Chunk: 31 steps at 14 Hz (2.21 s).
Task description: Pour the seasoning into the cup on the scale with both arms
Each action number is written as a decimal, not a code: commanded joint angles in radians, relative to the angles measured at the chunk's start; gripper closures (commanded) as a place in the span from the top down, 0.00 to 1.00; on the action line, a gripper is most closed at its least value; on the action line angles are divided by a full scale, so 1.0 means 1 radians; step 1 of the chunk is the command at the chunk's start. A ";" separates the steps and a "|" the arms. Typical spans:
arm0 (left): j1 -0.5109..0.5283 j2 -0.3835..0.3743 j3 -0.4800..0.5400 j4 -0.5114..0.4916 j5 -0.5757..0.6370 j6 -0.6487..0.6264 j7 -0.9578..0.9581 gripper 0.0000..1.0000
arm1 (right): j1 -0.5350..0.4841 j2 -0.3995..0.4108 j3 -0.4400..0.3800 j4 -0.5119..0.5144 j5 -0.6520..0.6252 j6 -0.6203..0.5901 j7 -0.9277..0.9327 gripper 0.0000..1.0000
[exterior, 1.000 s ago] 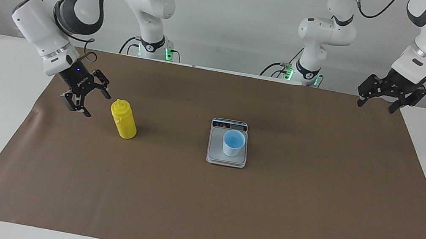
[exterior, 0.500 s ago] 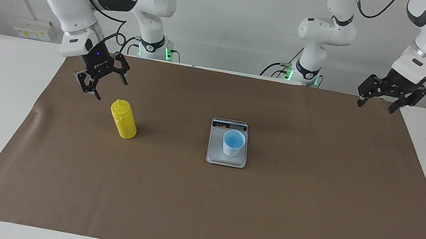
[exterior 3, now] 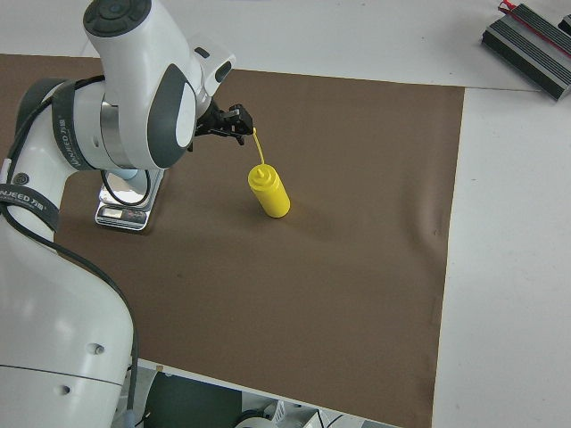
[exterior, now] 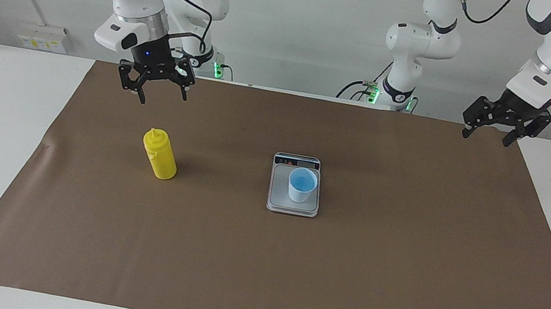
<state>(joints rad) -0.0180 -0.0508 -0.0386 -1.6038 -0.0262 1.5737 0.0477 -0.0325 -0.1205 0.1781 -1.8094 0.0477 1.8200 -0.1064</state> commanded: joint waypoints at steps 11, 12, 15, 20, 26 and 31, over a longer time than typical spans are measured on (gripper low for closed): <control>0.012 -0.017 -0.004 -0.013 -0.006 -0.009 0.014 1.00 | -0.035 0.113 -0.003 0.265 -0.074 -0.347 0.208 1.00; 0.012 -0.017 -0.004 -0.013 -0.006 -0.009 0.014 1.00 | -0.035 0.108 -0.003 0.263 -0.068 -0.364 0.223 1.00; 0.012 -0.017 -0.004 -0.013 -0.006 -0.009 0.014 1.00 | -0.046 0.099 -0.005 0.243 -0.066 -0.367 0.255 1.00; 0.012 -0.017 -0.004 -0.013 -0.006 -0.009 0.014 1.00 | -0.063 0.081 -0.008 0.209 -0.052 -0.369 0.248 1.00; 0.012 -0.017 -0.004 -0.013 -0.006 -0.009 0.014 1.00 | -0.066 0.082 -0.009 0.219 -0.002 -0.343 0.237 1.00; 0.013 -0.017 -0.004 -0.013 -0.006 -0.009 0.014 1.00 | -0.066 0.088 -0.008 0.225 -0.025 -0.304 0.222 1.00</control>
<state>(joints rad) -0.0180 -0.0508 -0.0386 -1.6038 -0.0262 1.5737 0.0477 -0.0853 -0.0250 0.1676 -1.5786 0.0229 1.4980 0.1333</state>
